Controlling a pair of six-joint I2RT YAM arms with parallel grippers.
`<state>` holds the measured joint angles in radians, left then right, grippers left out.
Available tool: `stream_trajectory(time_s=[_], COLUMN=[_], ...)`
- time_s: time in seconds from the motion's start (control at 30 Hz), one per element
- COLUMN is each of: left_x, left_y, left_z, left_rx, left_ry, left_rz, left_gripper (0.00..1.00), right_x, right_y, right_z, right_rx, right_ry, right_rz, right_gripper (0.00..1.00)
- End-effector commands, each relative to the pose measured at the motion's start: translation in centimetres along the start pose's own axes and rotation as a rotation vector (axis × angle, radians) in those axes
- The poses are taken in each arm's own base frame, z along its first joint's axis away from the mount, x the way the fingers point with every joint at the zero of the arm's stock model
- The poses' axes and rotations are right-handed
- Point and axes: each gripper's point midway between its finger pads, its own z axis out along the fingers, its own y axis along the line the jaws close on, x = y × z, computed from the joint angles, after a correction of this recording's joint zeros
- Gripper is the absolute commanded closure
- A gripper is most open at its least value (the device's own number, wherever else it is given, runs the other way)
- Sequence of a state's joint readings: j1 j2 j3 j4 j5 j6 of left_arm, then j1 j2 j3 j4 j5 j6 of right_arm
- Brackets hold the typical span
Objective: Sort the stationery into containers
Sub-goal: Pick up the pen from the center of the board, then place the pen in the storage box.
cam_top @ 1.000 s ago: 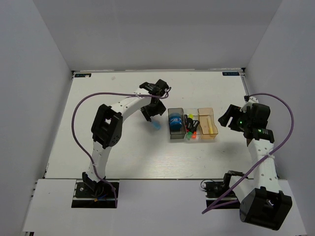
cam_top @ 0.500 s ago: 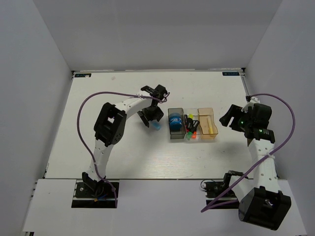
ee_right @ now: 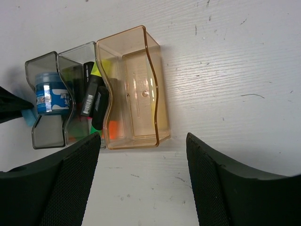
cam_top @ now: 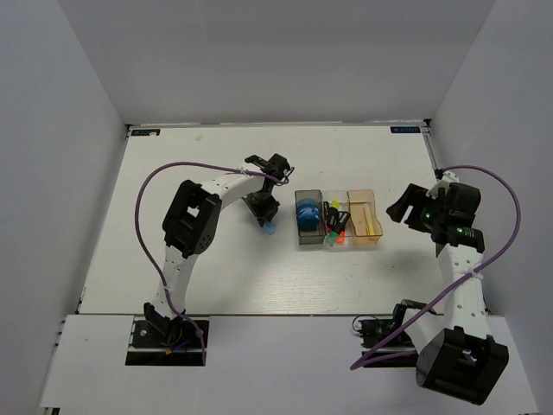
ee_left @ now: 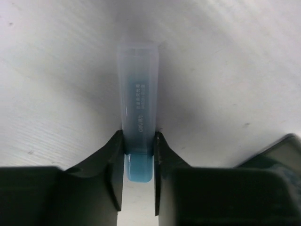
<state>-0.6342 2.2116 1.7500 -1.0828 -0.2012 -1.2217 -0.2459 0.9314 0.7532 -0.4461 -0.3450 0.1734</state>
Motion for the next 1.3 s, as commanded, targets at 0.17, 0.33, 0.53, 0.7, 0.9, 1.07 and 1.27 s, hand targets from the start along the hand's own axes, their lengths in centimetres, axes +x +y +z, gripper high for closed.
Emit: stream_trajectory(time_s=[0.17,0.33,0.53,0.7,0.9,1.07,1.27], left_x=[0.4,2.6,8.3,11.5,11.9,13.0,13.6], left_y=[0.4,-4.0,-13.2,-19.2,-23.6,-23.5,-23.7], left_z=[-5.7,-14.0,-16.9,-20.3,-21.9,-19.6,-18.6], left_rx=[0.125,0.449,0.817,0.998,1.157,1.144,1.140], left_ry=[-0.135,-0.237,-0.091,0.000,0.013,0.071,0.109], left_rz=[0.173,0.360,0.476,0.526,0.491,0.492,0.486], left_gripper=[0.99,0.99,0.99,0.99,0.99,0.95,0.73], right_x=[0.3,0.9,1.4,1.3,1.4,1.3,1.2], right_y=[1.9,3.8,5.8,5.8,5.4,5.3,5.2], right_z=[-0.3,-0.6,-1.4,-1.3,-1.1,-1.1,-1.1], right_rx=[-0.136,-0.263,-0.403,-0.404,-0.399,-0.394,-0.394], right_ry=[0.010,0.038,0.047,0.048,0.060,0.052,0.055], right_rz=[-0.049,-0.070,-0.110,-0.096,-0.081,-0.080,-0.071], right_gripper=[0.10,1.00,0.56,0.49,0.48,0.39,0.34])
